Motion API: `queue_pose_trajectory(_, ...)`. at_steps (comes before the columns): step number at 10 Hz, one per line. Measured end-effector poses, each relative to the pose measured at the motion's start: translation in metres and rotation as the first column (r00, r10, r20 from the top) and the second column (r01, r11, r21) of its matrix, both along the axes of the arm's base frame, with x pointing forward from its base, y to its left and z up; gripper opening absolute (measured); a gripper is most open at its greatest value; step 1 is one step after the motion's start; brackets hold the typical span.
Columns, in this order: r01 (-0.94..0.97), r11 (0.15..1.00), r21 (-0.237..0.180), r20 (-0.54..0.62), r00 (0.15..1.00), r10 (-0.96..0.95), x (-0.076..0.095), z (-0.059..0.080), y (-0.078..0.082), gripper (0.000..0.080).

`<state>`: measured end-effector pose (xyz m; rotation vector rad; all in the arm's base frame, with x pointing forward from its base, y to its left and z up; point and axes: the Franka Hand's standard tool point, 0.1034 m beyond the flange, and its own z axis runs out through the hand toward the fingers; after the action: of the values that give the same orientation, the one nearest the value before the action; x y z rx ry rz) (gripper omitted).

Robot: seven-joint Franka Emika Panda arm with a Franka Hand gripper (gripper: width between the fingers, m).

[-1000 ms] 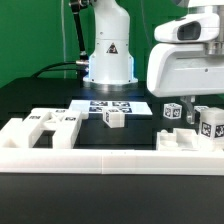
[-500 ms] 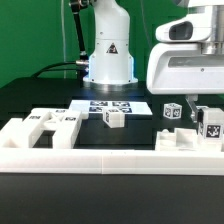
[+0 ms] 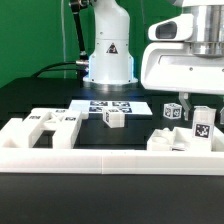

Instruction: Assemble chair

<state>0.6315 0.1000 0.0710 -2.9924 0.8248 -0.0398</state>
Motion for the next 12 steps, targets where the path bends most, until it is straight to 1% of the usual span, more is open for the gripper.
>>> queue_pose_trajectory(1, 0.063, 0.998, -0.005, -0.006, 0.998, -0.063, 0.000, 0.000, -0.006, 0.0291)
queue_pose_trajectory(3, 0.150, 0.989, -0.015, -0.008, 0.989, -0.150, 0.000, 0.000, -0.012, 0.0291)
queue_pose_trajectory(5, 0.154, 0.988, -0.017, -0.009, 0.988, -0.154, 0.000, 0.000, -0.013, 0.0292)
queue_pose_trajectory(6, 0.154, 0.988, -0.017, -0.009, 0.988, -0.154, 0.000, 0.000, -0.013, 0.0517)
queue_pose_trajectory(7, 0.146, 0.989, -0.017, -0.008, 0.989, -0.146, 0.000, 0.000, -0.013, 0.0517)
queue_pose_trajectory(8, 0.110, 0.994, -0.016, -0.003, 0.994, -0.110, 0.000, 0.005, -0.010, 0.0620)
queue_pose_trajectory(9, 0.071, 0.997, -0.015, 0.000, 0.997, -0.071, -0.001, 0.009, -0.009, 0.0620)
queue_pose_trajectory(10, 0.032, 0.999, -0.014, 0.000, 0.999, -0.032, -0.005, 0.013, -0.008, 0.0644)
queue_pose_trajectory(12, -0.012, 1.000, -0.016, -0.010, 1.000, 0.012, -0.017, 0.015, -0.013, 0.0648)
